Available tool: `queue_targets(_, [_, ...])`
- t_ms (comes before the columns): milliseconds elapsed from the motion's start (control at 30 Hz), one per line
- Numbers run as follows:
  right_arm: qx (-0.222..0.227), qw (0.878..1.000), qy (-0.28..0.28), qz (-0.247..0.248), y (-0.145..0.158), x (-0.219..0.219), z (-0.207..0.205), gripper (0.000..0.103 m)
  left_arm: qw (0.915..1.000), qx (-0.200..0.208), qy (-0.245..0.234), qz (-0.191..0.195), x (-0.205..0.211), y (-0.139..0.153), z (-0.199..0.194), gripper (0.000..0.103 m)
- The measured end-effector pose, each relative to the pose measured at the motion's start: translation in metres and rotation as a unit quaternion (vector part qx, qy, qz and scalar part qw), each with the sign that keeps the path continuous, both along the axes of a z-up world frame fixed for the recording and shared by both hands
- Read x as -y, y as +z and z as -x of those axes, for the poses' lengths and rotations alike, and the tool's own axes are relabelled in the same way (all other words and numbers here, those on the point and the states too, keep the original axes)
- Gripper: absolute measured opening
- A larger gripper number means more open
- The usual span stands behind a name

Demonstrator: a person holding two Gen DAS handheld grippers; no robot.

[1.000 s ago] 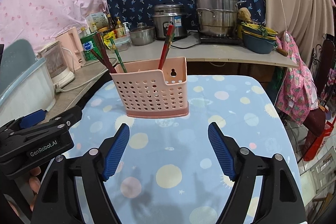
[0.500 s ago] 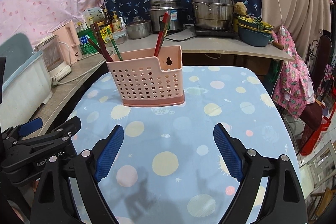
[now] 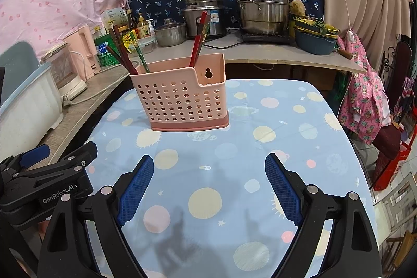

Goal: Organize utensils

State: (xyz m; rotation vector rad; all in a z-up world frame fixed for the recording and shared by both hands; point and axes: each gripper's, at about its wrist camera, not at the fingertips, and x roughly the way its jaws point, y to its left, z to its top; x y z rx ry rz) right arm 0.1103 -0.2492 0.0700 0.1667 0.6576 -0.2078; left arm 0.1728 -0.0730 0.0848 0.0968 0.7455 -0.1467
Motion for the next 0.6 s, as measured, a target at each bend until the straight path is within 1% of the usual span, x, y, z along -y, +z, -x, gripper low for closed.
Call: queue_targets(600, [-0.009, 1.0, -0.003, 0.0, -0.0087, 0.0004, -0.0052, 0.084, 1.0, 0.003, -0.004, -0.006, 0.0032, -0.0002, -0.0046, 0.095])
